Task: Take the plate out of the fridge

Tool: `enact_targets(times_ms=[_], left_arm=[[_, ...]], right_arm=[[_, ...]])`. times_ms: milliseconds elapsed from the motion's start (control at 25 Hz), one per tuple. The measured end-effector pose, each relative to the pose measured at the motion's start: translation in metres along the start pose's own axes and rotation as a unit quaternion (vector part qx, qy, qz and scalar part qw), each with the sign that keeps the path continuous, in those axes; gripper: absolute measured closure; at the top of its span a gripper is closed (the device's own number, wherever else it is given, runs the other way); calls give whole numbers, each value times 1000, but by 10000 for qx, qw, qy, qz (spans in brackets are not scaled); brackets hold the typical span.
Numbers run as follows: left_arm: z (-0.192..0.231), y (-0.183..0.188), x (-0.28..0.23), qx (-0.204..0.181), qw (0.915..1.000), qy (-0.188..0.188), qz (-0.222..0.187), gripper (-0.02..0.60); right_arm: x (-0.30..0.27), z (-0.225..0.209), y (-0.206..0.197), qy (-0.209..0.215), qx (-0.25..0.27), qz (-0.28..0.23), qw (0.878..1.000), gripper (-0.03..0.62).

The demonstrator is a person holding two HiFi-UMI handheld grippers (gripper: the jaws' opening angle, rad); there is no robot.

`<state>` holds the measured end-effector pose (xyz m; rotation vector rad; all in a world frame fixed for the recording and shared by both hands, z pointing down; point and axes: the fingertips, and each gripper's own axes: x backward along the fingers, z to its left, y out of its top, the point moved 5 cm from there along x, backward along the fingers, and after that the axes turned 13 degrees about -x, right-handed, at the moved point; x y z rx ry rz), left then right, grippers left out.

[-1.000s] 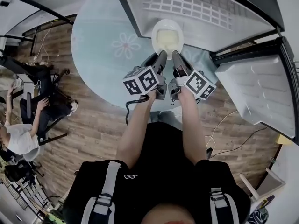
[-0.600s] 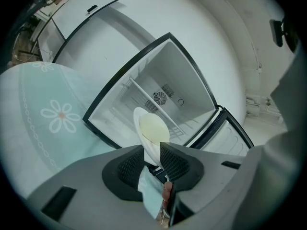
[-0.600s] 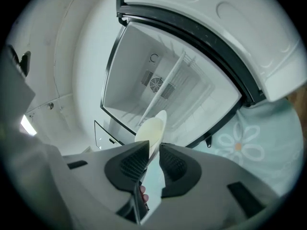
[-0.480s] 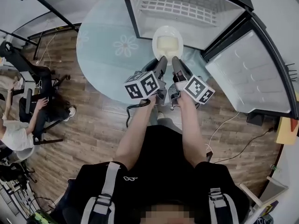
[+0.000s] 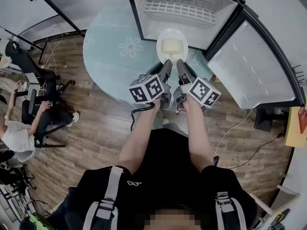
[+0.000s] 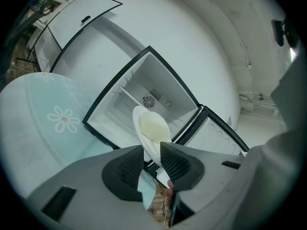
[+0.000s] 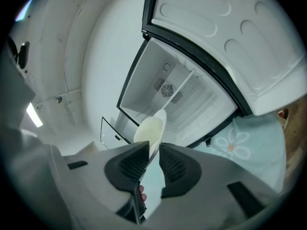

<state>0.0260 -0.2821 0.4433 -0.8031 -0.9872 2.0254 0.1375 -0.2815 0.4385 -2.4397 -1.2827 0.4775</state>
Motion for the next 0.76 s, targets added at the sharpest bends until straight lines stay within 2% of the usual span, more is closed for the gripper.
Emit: enact_targets(times_ms=[480, 760], left_arm=[[3, 0, 23, -174, 9995, 245, 18, 472], [7, 3, 30, -113, 9994, 316, -1, 471]], right_arm=[[3, 6, -18, 247, -197, 181, 9993, 522], [-1, 12, -23, 313, -193, 279, 9989, 522]])
